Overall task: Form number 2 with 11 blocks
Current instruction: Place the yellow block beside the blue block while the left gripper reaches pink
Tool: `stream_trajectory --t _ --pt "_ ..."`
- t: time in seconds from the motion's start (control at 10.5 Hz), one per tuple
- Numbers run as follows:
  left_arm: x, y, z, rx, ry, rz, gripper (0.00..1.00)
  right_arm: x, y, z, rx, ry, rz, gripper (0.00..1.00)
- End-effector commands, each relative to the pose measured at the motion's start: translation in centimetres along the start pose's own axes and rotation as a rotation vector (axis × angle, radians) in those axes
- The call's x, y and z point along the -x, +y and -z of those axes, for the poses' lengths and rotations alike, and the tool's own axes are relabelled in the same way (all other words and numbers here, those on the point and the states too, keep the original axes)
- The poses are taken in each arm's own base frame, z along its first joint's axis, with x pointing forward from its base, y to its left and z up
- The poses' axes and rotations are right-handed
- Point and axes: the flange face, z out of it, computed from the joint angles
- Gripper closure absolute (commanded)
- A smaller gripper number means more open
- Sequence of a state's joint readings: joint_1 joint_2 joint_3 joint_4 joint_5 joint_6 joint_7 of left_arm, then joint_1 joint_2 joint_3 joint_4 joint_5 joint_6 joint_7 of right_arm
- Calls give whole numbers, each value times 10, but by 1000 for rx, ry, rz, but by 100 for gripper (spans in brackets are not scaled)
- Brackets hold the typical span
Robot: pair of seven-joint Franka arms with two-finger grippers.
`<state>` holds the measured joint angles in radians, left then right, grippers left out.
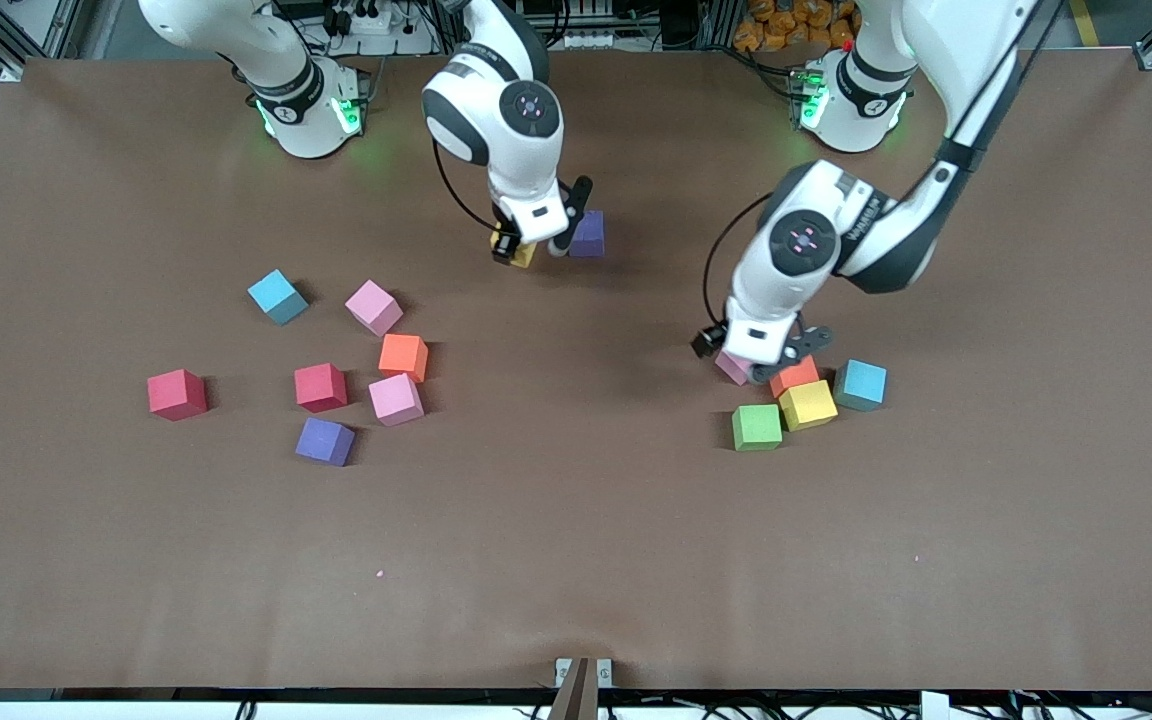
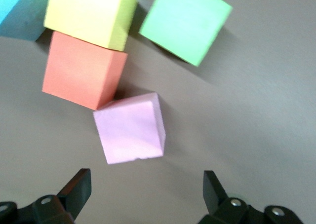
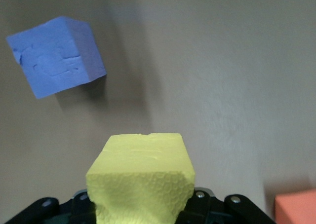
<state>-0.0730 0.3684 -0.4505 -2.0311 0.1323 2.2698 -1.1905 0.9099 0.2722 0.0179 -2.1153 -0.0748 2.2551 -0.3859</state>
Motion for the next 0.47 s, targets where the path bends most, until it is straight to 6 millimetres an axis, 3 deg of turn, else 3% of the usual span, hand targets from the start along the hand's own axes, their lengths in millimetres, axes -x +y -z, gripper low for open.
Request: stream_trajectory --t 0.0,0.38 --pt "-18 -12 -4 -14 -3 80 0 14 -8 -8 38 40 165 93" --pt "-20 -9 -37 -2 -34 81 0 4 -59 -36 47 56 267 94"
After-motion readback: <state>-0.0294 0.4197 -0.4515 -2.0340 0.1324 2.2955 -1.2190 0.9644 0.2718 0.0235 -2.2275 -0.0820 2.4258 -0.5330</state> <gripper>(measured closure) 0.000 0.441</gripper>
